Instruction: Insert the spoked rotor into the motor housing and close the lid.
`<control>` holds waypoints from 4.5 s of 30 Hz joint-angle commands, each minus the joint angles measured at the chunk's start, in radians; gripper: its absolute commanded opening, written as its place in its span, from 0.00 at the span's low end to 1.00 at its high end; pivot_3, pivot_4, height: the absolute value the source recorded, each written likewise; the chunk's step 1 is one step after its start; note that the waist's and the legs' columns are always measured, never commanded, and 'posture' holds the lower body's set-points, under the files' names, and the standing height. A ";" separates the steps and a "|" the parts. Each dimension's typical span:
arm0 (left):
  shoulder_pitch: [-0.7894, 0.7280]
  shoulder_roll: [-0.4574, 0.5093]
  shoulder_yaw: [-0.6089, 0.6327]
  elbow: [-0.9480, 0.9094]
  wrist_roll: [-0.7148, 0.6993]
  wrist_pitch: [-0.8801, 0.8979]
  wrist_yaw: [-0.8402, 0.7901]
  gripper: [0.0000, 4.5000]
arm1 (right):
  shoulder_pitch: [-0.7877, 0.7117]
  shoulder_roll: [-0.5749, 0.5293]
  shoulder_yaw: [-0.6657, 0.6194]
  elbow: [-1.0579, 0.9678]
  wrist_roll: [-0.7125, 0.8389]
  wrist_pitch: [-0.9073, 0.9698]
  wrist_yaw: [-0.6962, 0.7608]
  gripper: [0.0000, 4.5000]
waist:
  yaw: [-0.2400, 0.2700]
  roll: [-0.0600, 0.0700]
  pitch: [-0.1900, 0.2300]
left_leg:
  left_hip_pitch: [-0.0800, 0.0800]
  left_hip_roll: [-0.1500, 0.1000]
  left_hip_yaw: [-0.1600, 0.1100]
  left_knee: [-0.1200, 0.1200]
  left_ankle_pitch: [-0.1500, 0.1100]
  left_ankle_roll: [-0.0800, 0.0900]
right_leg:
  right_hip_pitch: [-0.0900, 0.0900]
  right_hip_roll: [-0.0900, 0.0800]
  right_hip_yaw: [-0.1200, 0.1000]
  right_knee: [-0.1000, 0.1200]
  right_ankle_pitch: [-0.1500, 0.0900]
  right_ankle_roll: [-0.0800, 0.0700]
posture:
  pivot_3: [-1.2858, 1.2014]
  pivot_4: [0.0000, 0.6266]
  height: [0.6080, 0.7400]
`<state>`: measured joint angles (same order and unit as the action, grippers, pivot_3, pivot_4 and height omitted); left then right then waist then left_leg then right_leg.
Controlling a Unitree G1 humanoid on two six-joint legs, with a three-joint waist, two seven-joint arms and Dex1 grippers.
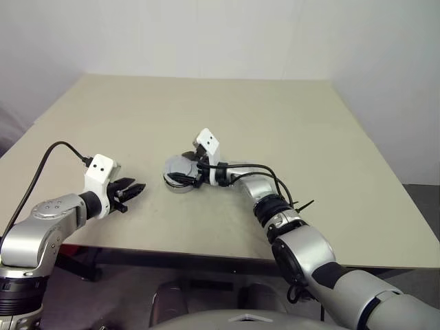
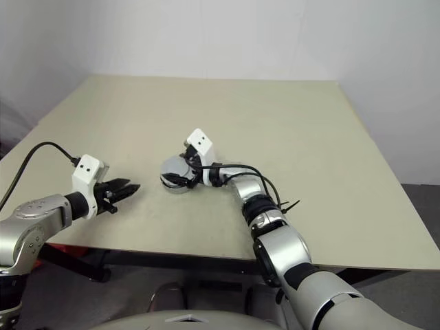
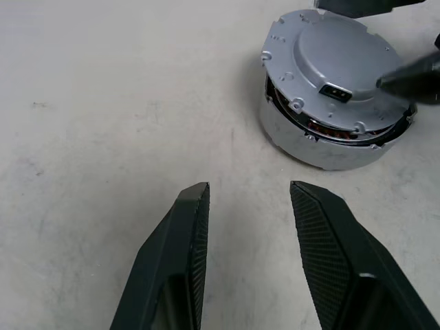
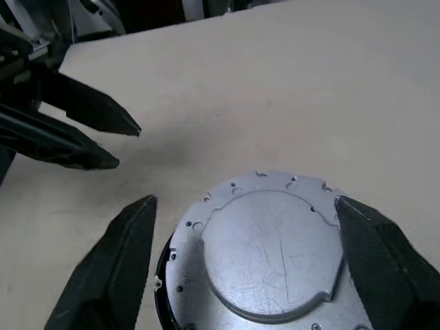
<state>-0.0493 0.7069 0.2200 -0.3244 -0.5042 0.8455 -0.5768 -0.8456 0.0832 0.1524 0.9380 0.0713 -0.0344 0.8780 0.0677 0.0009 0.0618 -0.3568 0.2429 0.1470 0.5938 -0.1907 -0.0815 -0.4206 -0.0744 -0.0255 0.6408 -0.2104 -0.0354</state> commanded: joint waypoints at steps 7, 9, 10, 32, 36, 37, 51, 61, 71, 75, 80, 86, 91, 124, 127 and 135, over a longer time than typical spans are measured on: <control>0.012 0.015 0.028 -0.045 -0.002 -0.003 0.000 0.44 | -0.002 0.023 0.019 -0.001 -0.032 -0.034 -0.034 0.99 | 0.000 0.000 0.000 | 0.000 0.000 0.000 0.000 0.000 0.000 | 0.000 0.000 0.000 0.000 0.000 0.000 | 0.52 0.00 1.00; 0.014 0.017 0.031 -0.046 -0.003 -0.001 0.000 0.44 | -0.002 0.029 0.021 0.026 -0.043 -0.045 -0.052 0.99 | 0.000 0.000 0.000 | 0.000 0.000 0.000 0.000 0.000 0.000 | 0.000 0.000 0.000 0.000 0.000 0.000 | 0.52 0.00 1.00; 0.014 0.018 0.031 -0.047 -0.004 0.001 0.000 0.44 | -0.002 0.032 0.021 0.039 -0.048 -0.049 -0.058 0.99 | -0.001 0.000 0.000 | 0.000 0.000 0.000 0.000 0.000 0.000 | 0.000 0.000 0.000 0.000 0.000 0.000 | 0.52 0.00 1.00; 0.086 0.046 0.030 -0.028 0.016 0.010 -0.030 0.44 | -0.025 0.016 0.002 0.102 -0.059 -0.110 -0.066 0.70 | -0.004 0.000 0.000 | 0.003 0.000 0.000 -0.001 0.000 0.000 | 0.002 0.000 0.001 0.000 0.000 0.000 | 0.52 0.00 1.00; 0.117 0.037 0.033 -0.018 0.016 -0.002 -0.032 0.44 | -0.023 0.015 0.003 0.100 -0.061 -0.112 -0.064 0.70 | 0.000 0.000 0.000 | 0.003 0.000 0.000 -0.003 0.000 0.000 | 0.002 0.000 0.000 -0.001 0.000 0.000 | 0.52 0.00 1.00; 0.123 0.035 0.032 -0.020 0.016 -0.003 -0.031 0.44 | -0.022 0.015 0.003 0.098 -0.061 -0.111 -0.063 0.70 | -0.001 0.000 0.000 | 0.003 0.000 0.000 -0.003 0.000 0.000 | 0.002 0.000 0.000 -0.001 0.000 0.000 | 0.52 0.00 1.00; 0.136 0.022 0.037 -0.038 0.013 0.002 -0.014 0.44 | -0.002 -0.002 0.052 0.145 -0.133 -0.108 -0.070 0.70 | -0.001 0.000 0.000 | 0.006 -0.001 0.001 -0.007 0.000 0.000 | 0.002 0.000 0.001 -0.002 -0.001 0.000 | 0.52 0.00 1.00; 0.134 0.018 0.036 -0.047 0.010 0.005 -0.005 0.44 | 0.001 -0.023 0.071 0.181 -0.163 -0.097 -0.099 0.70 | -0.001 0.000 -0.001 | 0.008 -0.001 0.001 -0.007 0.000 0.000 | 0.004 0.000 0.001 -0.002 -0.001 0.000 | 0.52 0.00 1.00; 0.125 0.005 0.028 -0.070 0.003 0.019 0.009 0.44 | -0.010 -0.045 0.094 0.217 -0.186 -0.026 -0.122 0.70 | 0.001 0.002 0.000 | 0.018 -0.003 0.001 -0.010 0.000 0.000 | 0.015 -0.001 0.001 -0.004 -0.005 0.007 | 0.52 0.00 1.00; 0.098 -0.020 0.036 -0.068 -0.019 0.032 0.025 0.44 | -0.007 -0.044 0.096 0.211 -0.185 -0.022 -0.107 0.70 | 0.003 0.004 -0.001 | 0.022 -0.003 0.001 -0.014 0.000 0.000 | 0.019 -0.001 0.001 -0.006 -0.006 0.007 | 0.52 0.00 1.00; -0.064 -0.159 0.107 0.023 -0.090 0.107 0.149 0.44 | -0.009 -0.045 0.100 0.204 -0.186 -0.024 -0.099 0.70 | 0.006 0.005 -0.003 | 0.022 -0.004 0.000 -0.014 0.000 0.000 | 0.022 -0.001 0.001 -0.011 -0.006 0.007 | 0.52 0.00 1.00; -0.248 -0.308 0.158 0.154 -0.160 0.138 0.232 0.23 | -0.015 -0.052 0.103 0.205 -0.192 -0.031 -0.099 0.70 | 0.002 0.008 -0.010 | 0.022 -0.005 0.001 -0.015 0.000 0.000 | 0.026 -0.001 0.001 -0.018 -0.005 0.007 | 0.52 0.00 1.00; -0.334 -0.369 0.129 0.260 -0.166 0.154 0.239 0.01 | -0.017 -0.051 0.106 0.197 -0.190 -0.036 -0.100 0.70 | 0.002 0.009 -0.011 | 0.022 -0.004 0.001 -0.019 0.000 0.000 | 0.024 -0.001 0.001 -0.018 -0.005 0.007 | 0.52 0.00 1.00; -0.392 -0.370 0.062 0.419 -0.149 0.371 0.238 0.00 | -0.051 -0.074 0.063 -0.020 -0.097 0.034 0.057 1.00 | 0.006 0.013 -0.010 | 0.010 -0.004 0.001 -0.029 0.000 0.000 | 0.019 -0.001 -0.003 -0.033 -0.002 0.002 | 0.52 0.00 1.00; -0.385 -0.375 0.057 0.400 -0.162 0.383 0.226 0.00 | -0.081 -0.068 -0.005 -0.078 -0.013 0.137 0.072 1.00 | 0.006 0.013 -0.010 | 0.006 -0.004 0.001 -0.030 0.000 0.000 | 0.016 -0.001 -0.004 -0.034 -0.003 0.003 | 0.52 0.00 1.00; -0.380 -0.377 0.055 0.393 -0.168 0.385 0.214 0.00 | -0.171 -0.107 -0.148 -0.143 0.130 0.411 0.043 1.00 | 0.004 0.012 -0.009 | 0.007 -0.004 0.002 -0.030 0.000 0.000 | 0.016 -0.001 -0.003 -0.035 -0.003 0.003 | 0.52 0.00 1.00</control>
<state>-0.4493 0.3384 0.3077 0.0649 -0.6662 1.1903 -0.3563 -0.9792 -0.0185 0.0372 0.8353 0.1558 0.3176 0.9303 0.0715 0.0129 0.0528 -0.3499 0.2387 0.1488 0.5640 -0.1905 -0.0816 -0.4045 -0.0756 -0.0289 0.6062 -0.2132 -0.0327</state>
